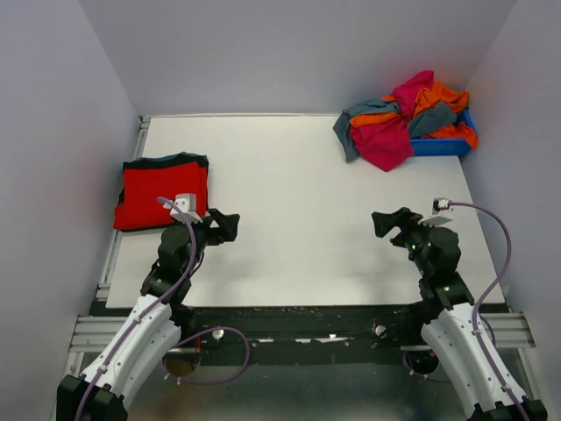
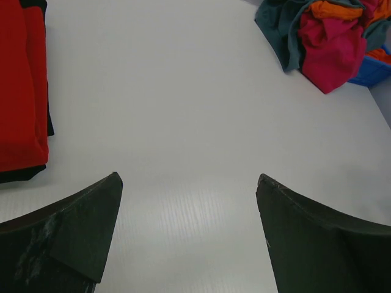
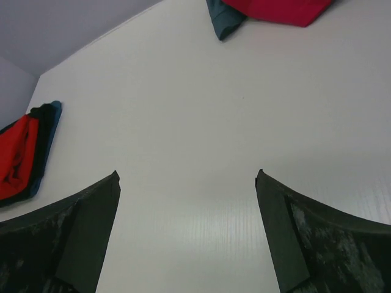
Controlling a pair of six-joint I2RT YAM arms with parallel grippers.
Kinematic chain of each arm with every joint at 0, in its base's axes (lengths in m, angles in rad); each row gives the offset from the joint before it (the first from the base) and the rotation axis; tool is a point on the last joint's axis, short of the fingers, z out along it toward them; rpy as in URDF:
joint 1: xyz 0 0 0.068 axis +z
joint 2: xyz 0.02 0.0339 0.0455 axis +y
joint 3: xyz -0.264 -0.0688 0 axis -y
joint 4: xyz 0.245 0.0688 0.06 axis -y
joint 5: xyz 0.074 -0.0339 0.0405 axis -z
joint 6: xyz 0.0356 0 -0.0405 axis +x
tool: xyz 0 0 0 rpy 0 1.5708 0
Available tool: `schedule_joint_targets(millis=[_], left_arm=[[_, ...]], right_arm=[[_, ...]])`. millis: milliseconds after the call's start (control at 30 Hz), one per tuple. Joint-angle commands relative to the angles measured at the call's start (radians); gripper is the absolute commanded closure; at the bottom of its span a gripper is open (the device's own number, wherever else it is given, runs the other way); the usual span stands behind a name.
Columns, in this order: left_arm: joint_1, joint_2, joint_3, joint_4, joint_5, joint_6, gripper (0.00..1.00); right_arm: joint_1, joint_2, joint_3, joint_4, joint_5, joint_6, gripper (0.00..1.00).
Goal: Fold and stack the t-shirts
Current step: Grab crumpled tshirt from bin with the right arm
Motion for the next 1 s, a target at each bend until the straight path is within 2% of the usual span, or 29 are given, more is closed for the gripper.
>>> schedule_joint_targets(millis=[0,233,467,667,967], left_arm=[[-0.001,0.001,-0.006,0.026,0.047,0.014,0.01],[-0.001,0.024,-0.001,0.034,0.056,0.010,0.01],[-0.001,0.098,-0.009,0.109,0.090,-0.013,0.01],[-0.003,0.257,0.062,0.163,0.111,-0.101,0.02],[-0.024,0.469,0.209,0.270,0.107,-0.162,0.02]], right_arm=[[0.005,-0.047,-0.027,-0.017,-0.011,0.021,0.00],[0.007,-0.067,-0.060,0.018,0.010,0.030,0.00],[0.005,0.074,-0.009,0.110,-0.006,0.114,0.04],[0.005,0.358,0.271,-0.026,0.122,0.159,0.07],[-0.027,0.711,0.662,-0.068,0.191,0.179,0.10]])
